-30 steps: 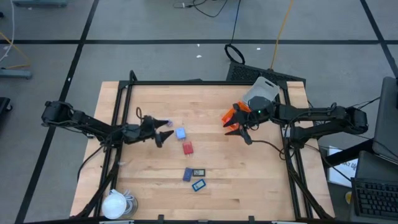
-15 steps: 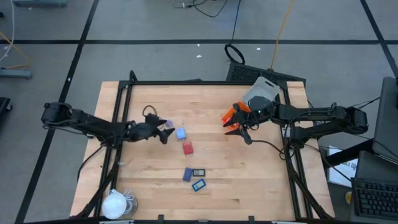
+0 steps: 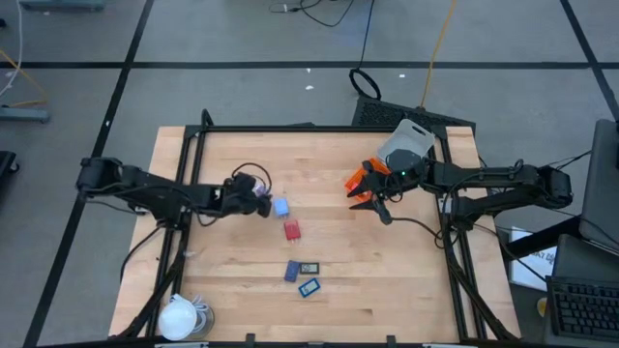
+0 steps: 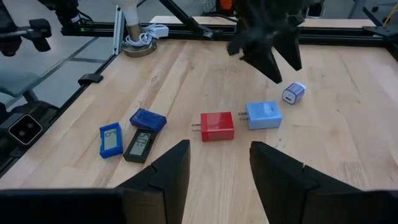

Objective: Pick & Place Office items
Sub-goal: Put the dark blue charger adapter into the orange bin

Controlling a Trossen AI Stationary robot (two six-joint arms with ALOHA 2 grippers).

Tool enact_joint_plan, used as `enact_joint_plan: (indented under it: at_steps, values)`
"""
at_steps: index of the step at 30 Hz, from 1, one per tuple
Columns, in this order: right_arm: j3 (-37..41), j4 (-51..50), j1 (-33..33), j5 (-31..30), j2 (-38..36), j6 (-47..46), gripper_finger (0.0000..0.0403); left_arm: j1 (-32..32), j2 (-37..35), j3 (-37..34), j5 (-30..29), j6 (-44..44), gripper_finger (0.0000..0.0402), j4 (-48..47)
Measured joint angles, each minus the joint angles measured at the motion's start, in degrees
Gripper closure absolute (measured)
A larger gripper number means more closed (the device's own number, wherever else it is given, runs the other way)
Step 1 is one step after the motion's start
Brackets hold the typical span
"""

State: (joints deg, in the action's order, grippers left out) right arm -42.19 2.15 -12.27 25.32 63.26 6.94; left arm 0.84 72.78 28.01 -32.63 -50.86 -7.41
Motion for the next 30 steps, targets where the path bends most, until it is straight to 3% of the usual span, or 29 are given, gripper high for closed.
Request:
enact_joint_plan:
  at_steps: [6,10,16,22,25,30]
  values:
    - [0.02,-0.02,0.0,0.0,0.0,0.0,0.0248,-4.55,4.52,-0.03,4.44,-5.68,0.0039,-1.13]
    - [0.02,-0.02,0.0,0.0,0.0,0.0,0.0248,-5.85,6.07,-0.04,6.0,-0.67,0.0039,2.44]
    - [0.02,-0.02,0.0,0.0,0.0,0.0,0.0248,-6.4,6.88,-0.04,13.45,4.83,0.0039,9.76]
    - [0.02,-0.02,0.0,0.0,0.0,0.0,0.0248,-6.38,6.87,-0.04,17.83,10.08,0.0039,11.01]
    - [0.02,-0.02,0.0,0.0,0.0,0.0,0.0248,-6.11,6.88,-0.04,17.0,14.87,0.0039,10.65]
    - [0.02,-0.02,0.0,0.0,0.0,0.2,0.0248,-6.01,6.86,-0.04,9.31,26.41,0.0039,10.99]
